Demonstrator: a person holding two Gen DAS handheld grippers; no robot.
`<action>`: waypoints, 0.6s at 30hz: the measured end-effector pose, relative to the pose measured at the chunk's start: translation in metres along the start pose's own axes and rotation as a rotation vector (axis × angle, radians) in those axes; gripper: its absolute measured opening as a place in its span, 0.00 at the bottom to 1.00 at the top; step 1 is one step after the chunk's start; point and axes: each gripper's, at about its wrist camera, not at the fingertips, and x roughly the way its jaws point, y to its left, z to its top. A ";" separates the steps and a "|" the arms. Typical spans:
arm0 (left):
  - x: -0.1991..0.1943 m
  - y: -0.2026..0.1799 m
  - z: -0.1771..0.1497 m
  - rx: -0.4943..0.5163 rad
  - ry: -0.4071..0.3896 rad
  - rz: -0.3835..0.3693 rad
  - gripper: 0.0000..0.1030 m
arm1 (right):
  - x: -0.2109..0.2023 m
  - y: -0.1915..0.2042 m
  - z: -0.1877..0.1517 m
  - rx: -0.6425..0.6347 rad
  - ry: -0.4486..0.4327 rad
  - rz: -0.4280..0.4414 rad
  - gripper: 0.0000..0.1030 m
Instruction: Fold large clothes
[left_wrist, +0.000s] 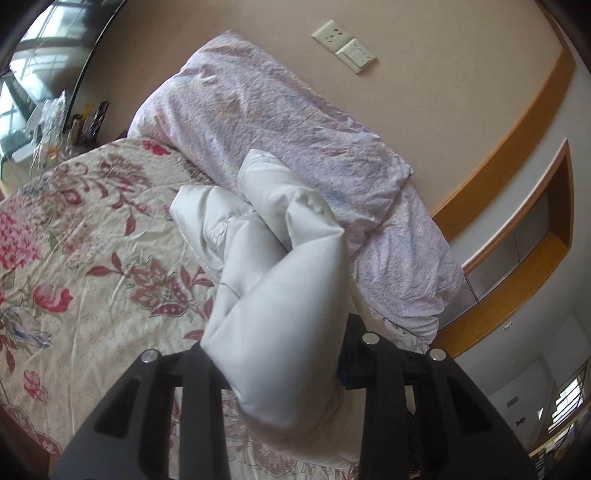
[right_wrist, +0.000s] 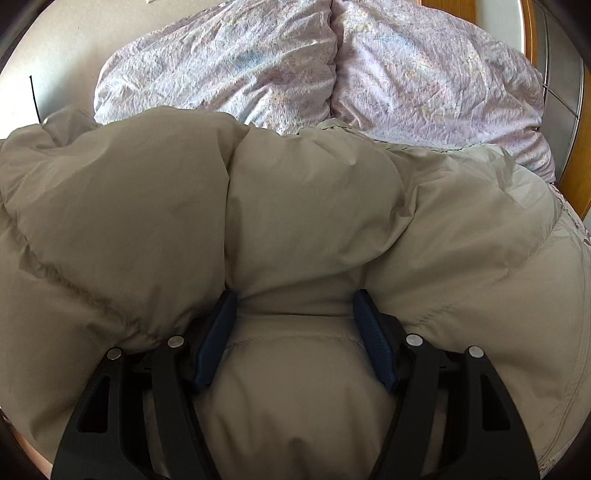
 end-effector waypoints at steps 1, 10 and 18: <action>0.000 -0.010 0.000 0.025 -0.004 -0.006 0.32 | 0.000 0.000 0.000 -0.001 0.000 0.000 0.66; 0.000 -0.092 -0.007 0.202 -0.003 -0.102 0.32 | 0.001 0.001 0.000 0.005 -0.001 0.002 0.66; 0.022 -0.153 -0.033 0.300 0.053 -0.207 0.34 | 0.000 -0.002 -0.004 0.020 -0.002 0.023 0.66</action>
